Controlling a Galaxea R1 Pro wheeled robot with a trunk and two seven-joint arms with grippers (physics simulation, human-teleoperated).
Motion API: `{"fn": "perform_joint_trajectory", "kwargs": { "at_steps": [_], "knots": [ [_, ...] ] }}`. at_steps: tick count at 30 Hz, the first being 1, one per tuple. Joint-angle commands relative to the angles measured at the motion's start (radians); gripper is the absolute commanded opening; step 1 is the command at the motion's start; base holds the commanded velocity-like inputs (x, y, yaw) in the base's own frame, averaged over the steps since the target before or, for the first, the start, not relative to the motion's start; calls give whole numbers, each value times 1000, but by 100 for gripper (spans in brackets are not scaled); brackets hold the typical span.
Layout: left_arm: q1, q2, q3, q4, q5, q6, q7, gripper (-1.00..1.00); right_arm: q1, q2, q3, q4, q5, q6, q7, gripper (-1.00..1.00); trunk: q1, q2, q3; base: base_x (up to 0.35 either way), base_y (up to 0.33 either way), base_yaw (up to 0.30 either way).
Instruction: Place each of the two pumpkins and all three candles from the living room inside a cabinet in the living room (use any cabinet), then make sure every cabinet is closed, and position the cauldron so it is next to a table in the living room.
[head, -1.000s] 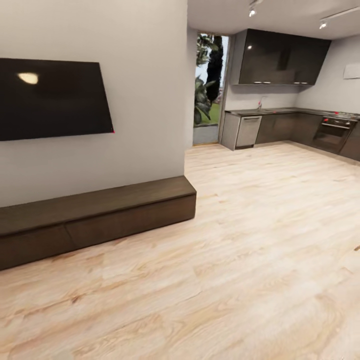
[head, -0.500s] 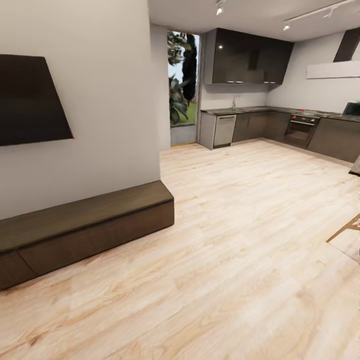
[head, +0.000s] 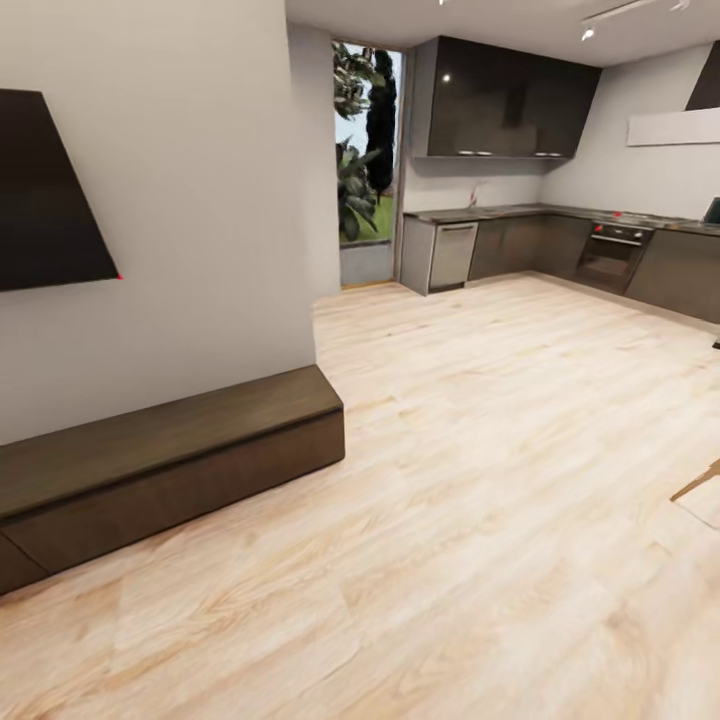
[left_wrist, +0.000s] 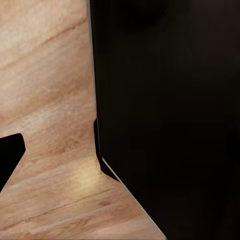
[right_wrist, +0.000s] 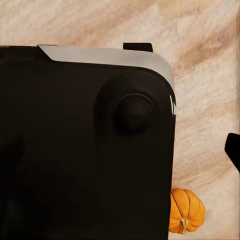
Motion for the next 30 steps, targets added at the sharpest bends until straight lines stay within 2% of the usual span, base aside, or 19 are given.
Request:
{"fn": "perform_joint_trajectory", "kwargs": {
  "at_steps": [1,20,30],
  "knots": [
    [0,0,0,0,0,0,0,100,0,0,0,0,0,0,0,100,0,0,-2,325,-72,115],
    [-1,0,0,0,0,0,0,100,0,2,1,1,2,0,0,100,0,0,-28,325,-76,180],
    [0,0,0,0,0,0,0,100,0,2,2,1,7,-1,0,100,0,0,-35,290,-187,262]
  ]
}}
